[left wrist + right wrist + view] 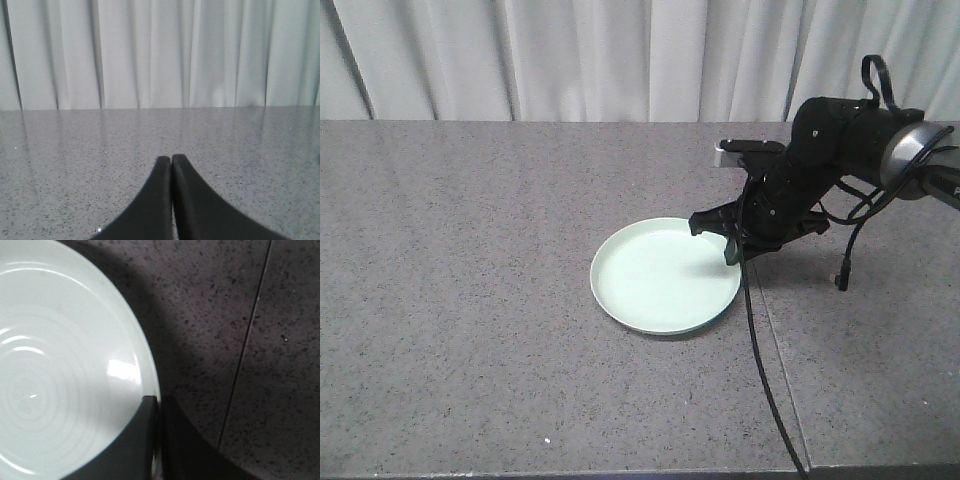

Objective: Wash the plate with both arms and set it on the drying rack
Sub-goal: 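Close the right gripper on the rim and lift the plate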

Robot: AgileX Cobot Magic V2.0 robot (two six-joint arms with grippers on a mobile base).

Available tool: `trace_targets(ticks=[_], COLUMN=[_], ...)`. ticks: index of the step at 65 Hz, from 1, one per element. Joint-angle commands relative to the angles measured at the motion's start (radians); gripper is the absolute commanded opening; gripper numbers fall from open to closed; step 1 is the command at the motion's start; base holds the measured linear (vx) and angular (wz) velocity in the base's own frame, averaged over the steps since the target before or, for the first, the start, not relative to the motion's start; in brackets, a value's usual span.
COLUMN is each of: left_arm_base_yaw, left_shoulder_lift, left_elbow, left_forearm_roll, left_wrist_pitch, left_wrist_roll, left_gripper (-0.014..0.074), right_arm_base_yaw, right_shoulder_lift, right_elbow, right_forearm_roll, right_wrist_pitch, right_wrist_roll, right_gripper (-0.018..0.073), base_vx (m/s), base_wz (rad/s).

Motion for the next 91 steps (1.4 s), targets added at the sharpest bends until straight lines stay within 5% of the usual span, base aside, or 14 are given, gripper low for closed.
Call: trace_targets(ticks=[1,41,70,91], left_arm_base_yaw=[-0.005,-0.005,-0.005,-0.005], left_shoulder_lift=[-0.015,-0.015,-0.015,-0.015], left_elbow=[-0.028,-0.028,-0.028,-0.028], left_forearm_roll=[-0.002,-0.002,-0.002,-0.002], left_wrist_pitch=[-0.071,-0.071,-0.071,-0.071], left_wrist_roll=[-0.007,-0.007,-0.007,-0.007], left_gripper=[-0.0006,-0.0006,-0.0006,-0.0006], right_arm_base_yaw=[0.000,0.000,0.000,0.000], right_shoulder_lift=[-0.105,-0.428,-0.681,-0.718], right_elbow=[-0.029,0.260,0.551,0.573], right_forearm_roll=[0.039,0.346,0.362,0.372], right_wrist_pitch=[-0.012,-0.050,-0.069,-0.015], right_wrist_roll=[-0.026,-0.226,-0.247,-0.249], right_gripper=[-0.0004,-0.0002,-0.0002,-0.0002], base_vx=[0.00,0.00,0.00,0.00], base_wz=[0.00,0.00,0.00,0.00])
